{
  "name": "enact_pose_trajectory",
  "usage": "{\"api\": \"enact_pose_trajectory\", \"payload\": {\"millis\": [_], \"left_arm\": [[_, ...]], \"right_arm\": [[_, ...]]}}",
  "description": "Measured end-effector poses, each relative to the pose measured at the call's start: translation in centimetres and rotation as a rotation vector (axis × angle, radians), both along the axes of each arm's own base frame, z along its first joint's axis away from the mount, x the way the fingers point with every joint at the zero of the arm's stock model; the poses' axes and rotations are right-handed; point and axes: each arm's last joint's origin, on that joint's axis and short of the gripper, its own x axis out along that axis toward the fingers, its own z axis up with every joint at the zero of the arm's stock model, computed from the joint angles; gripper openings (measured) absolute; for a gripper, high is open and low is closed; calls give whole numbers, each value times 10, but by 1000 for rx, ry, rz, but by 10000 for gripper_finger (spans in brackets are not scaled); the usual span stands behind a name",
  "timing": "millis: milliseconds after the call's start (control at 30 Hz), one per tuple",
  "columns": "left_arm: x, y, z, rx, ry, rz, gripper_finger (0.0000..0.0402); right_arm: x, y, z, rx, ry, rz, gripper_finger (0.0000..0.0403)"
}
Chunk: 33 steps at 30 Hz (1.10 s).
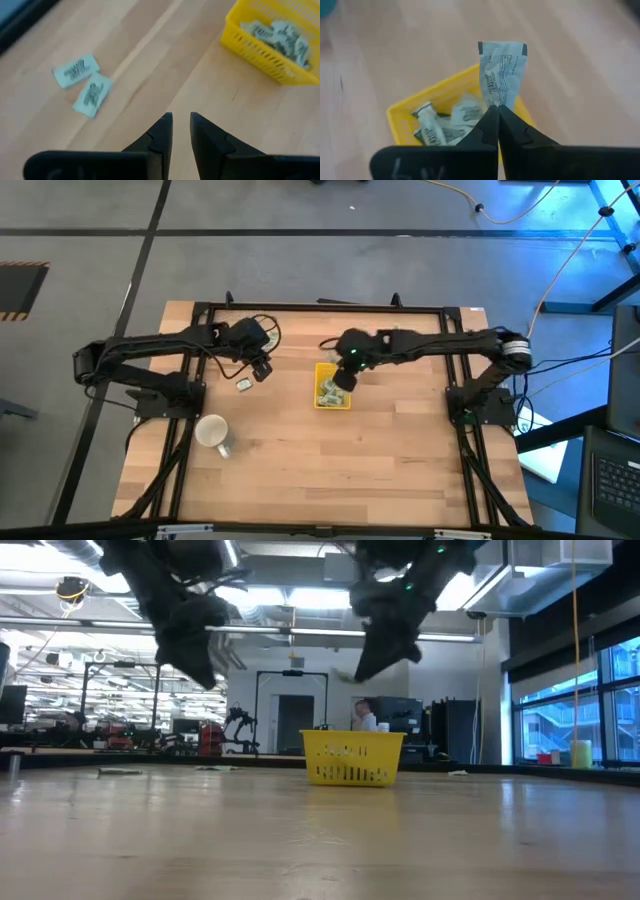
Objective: Pick and place Stevia / Truvia into bins
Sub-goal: Put the white stevia packet into the yellow bin
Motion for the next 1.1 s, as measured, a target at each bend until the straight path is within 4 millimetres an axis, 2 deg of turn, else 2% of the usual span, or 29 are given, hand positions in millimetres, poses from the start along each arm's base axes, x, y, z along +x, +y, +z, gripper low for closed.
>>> {"api": "enact_pose_trajectory", "payload": {"millis": [200,500,867,1100], "left_arm": [[-7,-3,-19,-29,57,9,59],[-14,-6,-37,-56,114,12,58],[-15,-6,-38,-83,106,20,57],[-21,-14,-42,-131,195,-65,74]], "right_arm": [[23,9,-30,20,110,63,2],[32,10,-59,39,190,67,2],[33,10,-63,43,205,69,4],[33,11,-63,51,204,72,49]]}}
